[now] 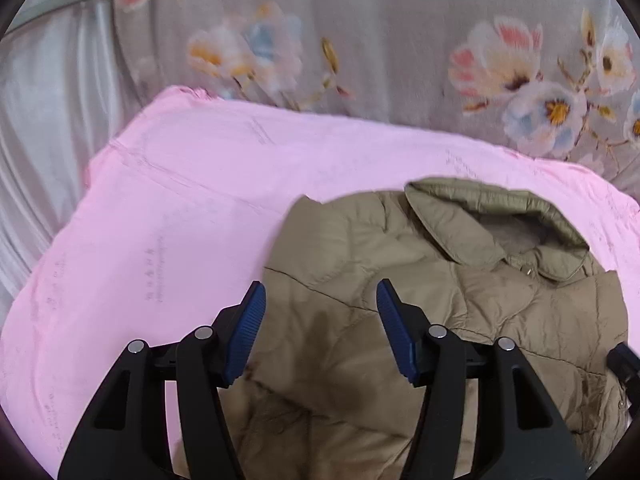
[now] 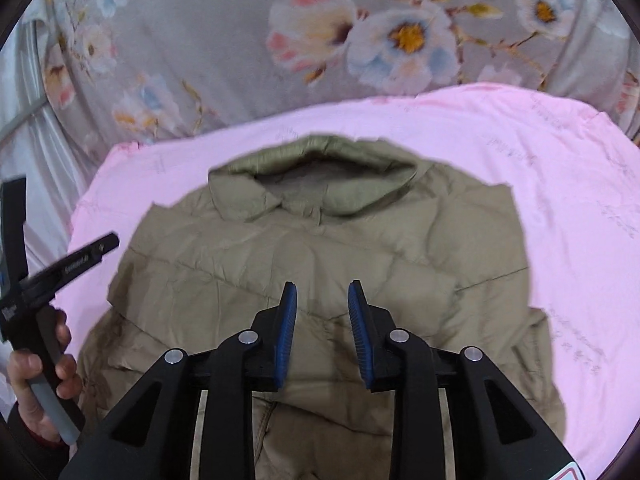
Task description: Fold large clothes
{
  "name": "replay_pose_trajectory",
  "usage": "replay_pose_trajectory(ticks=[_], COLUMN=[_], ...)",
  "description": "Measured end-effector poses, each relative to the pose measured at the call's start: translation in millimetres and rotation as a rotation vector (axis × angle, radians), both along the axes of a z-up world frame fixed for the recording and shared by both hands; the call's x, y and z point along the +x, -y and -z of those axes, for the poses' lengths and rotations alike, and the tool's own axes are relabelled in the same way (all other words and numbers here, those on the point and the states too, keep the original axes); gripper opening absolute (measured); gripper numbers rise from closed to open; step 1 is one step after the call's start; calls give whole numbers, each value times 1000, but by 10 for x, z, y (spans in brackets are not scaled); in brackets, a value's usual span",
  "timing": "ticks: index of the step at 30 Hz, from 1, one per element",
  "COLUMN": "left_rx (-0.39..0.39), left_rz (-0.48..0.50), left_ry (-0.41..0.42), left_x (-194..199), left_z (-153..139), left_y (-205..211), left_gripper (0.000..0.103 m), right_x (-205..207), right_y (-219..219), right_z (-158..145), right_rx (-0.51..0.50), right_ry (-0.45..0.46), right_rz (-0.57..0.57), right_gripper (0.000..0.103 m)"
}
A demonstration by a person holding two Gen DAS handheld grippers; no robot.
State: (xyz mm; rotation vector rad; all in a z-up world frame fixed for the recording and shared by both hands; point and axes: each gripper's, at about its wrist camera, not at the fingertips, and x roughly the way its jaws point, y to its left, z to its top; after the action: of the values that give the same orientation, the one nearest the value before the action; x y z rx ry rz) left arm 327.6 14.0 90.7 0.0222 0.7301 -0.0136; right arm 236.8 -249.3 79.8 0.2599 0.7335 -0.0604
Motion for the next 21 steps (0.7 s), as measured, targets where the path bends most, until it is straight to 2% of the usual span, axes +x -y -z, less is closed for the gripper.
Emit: replay_pose_trajectory(ticks=[3, 5, 9, 14, 21], left_rx=[10, 34, 70, 122, 155], left_rz=[11, 19, 20, 15, 12], left_ry=[-97, -81, -38, -26, -23], left_x=[111, 62, -34, -31, -40], left_z=[404, 600, 677, 689, 684], left_y=[58, 61, 102, 167, 193], left_gripper=[53, 53, 53, 53, 53], right_x=[112, 86, -4, -19, -1], right_y=[-96, -119, -161, -237, -233], right_z=[290, 445, 558, 614, 629], right_rx=[-16, -30, -55, -121, -115], right_ry=[-71, -78, -55, -42, -42], right_rz=[-21, -27, -40, -27, -25], right_gripper=[21, 18, 17, 17, 18])
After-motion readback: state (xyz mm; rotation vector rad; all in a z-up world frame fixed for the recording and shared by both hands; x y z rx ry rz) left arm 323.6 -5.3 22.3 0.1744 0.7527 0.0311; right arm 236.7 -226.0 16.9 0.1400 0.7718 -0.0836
